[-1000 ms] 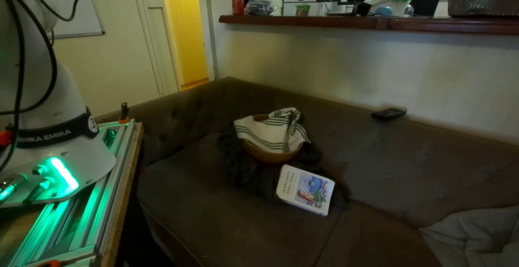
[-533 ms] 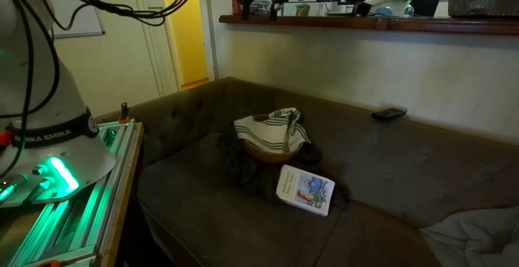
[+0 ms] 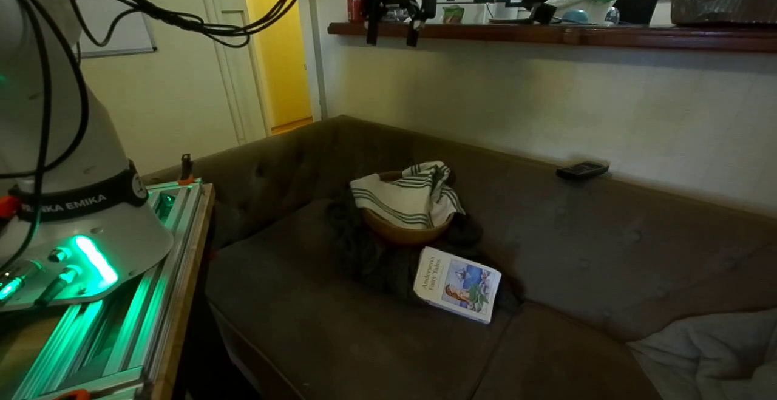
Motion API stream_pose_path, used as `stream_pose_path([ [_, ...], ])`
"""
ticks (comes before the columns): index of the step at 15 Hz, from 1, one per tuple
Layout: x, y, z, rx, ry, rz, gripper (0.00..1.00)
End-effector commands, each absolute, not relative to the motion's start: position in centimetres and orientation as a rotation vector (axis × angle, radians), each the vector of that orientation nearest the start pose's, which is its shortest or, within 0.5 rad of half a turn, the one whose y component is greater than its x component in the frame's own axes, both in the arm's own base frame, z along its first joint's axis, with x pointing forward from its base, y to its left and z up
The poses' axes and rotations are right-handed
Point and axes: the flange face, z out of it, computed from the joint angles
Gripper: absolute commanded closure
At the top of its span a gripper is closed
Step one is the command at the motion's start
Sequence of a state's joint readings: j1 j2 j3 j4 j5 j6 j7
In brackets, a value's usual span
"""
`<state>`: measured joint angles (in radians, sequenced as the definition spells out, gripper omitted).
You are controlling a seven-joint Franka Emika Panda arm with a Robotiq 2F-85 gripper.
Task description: Put the striped towel on the armrest then put the remote from the bowl on top of the book.
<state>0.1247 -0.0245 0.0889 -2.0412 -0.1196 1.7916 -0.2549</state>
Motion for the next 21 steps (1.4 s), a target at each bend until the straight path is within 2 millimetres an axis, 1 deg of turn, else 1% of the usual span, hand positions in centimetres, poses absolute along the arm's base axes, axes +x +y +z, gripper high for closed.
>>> stream_pose_path([
  [1,50.9,10.0,43.7,-3.128,-0.811,0.370,0.00],
  [3,50.9,10.0,43.7,-3.128,-0.811,0.370,0.00],
  [4,51.9,10.1,42.1,-3.129,-0.801,0.324,0.00],
  [5,52.3,10.3,40.9,-3.123,-0.789,0.320,0.00],
  [6,53.2,10.9,38.5,-3.123,-0.798,0.254,0.00],
  [7,53.7,11.3,36.5,-3.101,-0.830,0.210,0.00],
  [9,54.8,12.4,31.7,-3.049,-0.860,0.165,0.00],
  [11,55.9,13.3,26.9,-3.006,-0.896,0.163,0.00],
  [12,56.4,13.8,24.0,-2.987,-0.921,0.191,0.00],
  [13,56.9,14.2,21.8,-2.977,-0.938,0.224,0.00],
  [14,57.6,14.6,19.8,-2.969,-0.948,0.256,0.00],
  [17,59.5,14.9,14.2,-3.009,-0.901,0.416,0.00],
  [19,60.8,15.4,11.2,-3.020,-0.881,0.495,0.00],
  [21,61.8,16.4,8.9,-3.001,-0.847,0.562,0.00],
])
